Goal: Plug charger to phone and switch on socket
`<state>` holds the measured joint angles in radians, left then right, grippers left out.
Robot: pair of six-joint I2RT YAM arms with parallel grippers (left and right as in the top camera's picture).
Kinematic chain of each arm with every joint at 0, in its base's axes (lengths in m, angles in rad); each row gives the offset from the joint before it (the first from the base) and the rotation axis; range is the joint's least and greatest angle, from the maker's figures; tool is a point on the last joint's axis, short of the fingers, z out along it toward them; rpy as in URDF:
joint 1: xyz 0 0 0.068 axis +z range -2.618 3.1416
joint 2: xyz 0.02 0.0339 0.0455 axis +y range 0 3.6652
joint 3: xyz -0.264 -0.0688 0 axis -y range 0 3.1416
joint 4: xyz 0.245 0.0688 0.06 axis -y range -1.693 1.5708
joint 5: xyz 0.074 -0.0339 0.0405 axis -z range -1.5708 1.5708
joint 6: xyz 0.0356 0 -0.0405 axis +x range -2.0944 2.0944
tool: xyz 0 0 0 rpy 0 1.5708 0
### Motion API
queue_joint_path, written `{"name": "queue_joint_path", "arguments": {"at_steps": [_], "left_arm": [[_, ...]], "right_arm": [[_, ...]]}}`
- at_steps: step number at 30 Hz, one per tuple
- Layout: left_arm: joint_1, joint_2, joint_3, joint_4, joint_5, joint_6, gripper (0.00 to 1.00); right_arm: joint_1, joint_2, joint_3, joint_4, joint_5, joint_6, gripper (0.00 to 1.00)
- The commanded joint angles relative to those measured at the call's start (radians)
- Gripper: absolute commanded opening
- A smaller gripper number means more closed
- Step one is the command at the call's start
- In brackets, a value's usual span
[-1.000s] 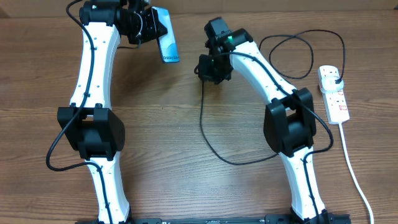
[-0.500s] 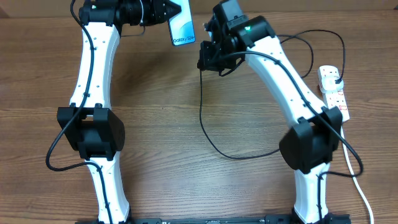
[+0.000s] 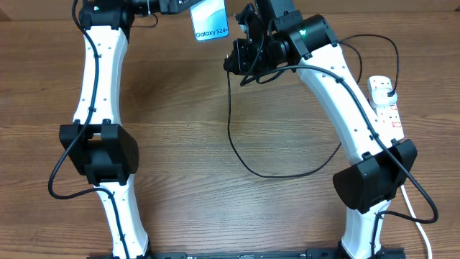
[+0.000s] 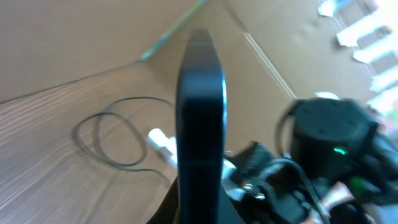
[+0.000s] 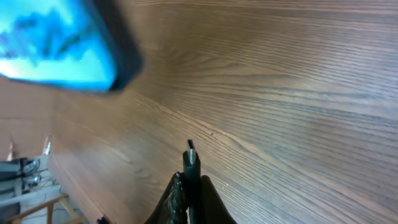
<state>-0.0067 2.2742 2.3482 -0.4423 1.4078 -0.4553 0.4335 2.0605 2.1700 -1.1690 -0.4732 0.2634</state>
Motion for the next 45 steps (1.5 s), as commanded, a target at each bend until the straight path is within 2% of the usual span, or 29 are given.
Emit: {"name": "queue_joint_path", "arguments": {"at_steps": [1,15,28,31,37,41,45], "left_arm": [[0.000,-0.011,0.010,0.029,0.154,-0.071,0.04],[0.001,-0.011,0.010,0.029,0.153,-0.078,0.04],[0.001,-0.011,0.010,0.047,0.172,-0.159,0.04],[0.001,-0.011,0.010,0.067,0.172,-0.185,0.04],[0.001,-0.011,0.010,0.081,0.151,-0.188,0.04],[0.001,-0.011,0.010,0.080,0.113,-0.188,0.04],[0.001,-0.011,0.010,0.079,0.081,-0.188,0.04]], "right_arm": [[0.003,-0.051,-0.002,0.016,-0.089,-0.051,0.04],[0.003,-0.118,-0.002,0.035,-0.124,-0.060,0.04],[0.003,-0.153,-0.002,0.038,-0.150,-0.059,0.04],[0.003,-0.153,-0.002,0.034,-0.078,-0.048,0.04],[0.004,-0.145,-0.004,-0.016,-0.017,-0.054,0.04],[0.005,-0.121,-0.013,-0.115,-0.017,-0.104,0.04],[0.005,-0.118,-0.115,-0.144,-0.017,-0.116,0.04]]}}
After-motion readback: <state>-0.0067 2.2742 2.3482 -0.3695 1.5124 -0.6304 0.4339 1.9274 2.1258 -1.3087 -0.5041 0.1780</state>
